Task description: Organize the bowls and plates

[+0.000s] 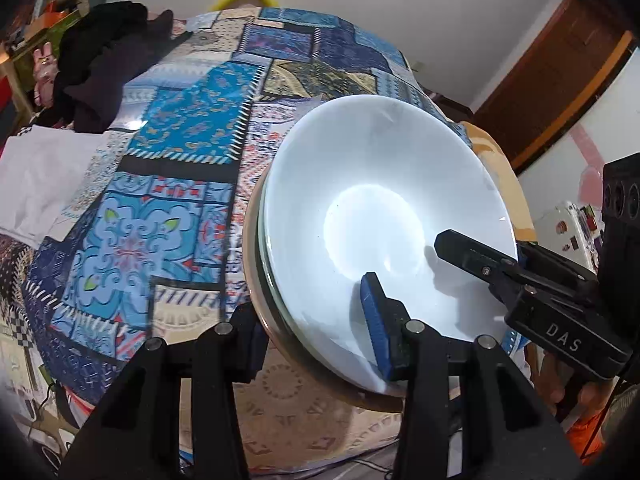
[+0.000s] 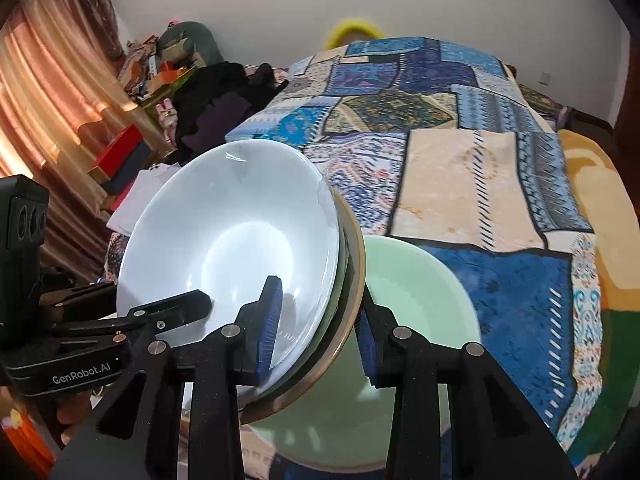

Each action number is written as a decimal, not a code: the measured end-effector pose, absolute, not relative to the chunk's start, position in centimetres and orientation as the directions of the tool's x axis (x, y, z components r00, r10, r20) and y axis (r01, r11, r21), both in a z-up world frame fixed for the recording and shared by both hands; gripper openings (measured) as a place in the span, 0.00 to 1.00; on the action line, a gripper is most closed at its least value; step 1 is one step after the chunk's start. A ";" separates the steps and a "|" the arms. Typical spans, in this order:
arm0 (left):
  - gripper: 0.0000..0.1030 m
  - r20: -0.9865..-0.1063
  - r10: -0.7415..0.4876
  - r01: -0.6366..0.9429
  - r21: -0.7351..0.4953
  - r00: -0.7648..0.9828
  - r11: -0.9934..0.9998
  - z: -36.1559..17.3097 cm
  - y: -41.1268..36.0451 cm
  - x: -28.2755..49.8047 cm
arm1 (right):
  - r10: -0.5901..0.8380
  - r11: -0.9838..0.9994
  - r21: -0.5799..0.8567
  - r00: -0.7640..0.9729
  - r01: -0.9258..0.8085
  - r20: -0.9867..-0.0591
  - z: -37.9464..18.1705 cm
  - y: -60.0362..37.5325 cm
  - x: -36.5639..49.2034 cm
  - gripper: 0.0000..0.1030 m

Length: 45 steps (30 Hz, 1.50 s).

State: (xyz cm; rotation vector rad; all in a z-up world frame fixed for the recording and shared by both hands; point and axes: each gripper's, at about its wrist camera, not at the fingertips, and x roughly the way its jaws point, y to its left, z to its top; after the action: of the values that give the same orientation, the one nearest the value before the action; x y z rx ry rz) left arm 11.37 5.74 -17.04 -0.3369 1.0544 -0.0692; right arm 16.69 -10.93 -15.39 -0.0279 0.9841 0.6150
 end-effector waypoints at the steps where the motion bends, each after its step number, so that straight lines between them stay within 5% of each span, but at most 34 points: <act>1: 0.42 -0.841 -0.220 -0.099 -0.305 0.494 0.947 -17.1 5.4 11.5 | 0.471 0.834 0.249 0.401 -0.492 -0.786 -15.4 -11.3 16.7 0.31; 35: 0.40 -0.877 -0.290 -0.009 -0.317 0.383 0.948 -20.8 0.8 14.5 | 0.447 0.872 0.299 0.378 -0.388 -0.811 -18.4 -16.0 16.8 0.34; 45: 0.45 -0.848 -0.211 -0.033 -0.259 0.486 0.965 -17.3 2.2 12.7 | 0.427 0.889 0.257 0.483 -0.380 -0.764 -14.7 -17.5 15.3 0.51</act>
State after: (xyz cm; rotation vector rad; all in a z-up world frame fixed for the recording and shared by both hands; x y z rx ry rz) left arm 12.75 2.20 -17.31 -0.2541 1.0608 -0.1094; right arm 15.27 -17.55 -14.74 0.0550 0.9462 0.4921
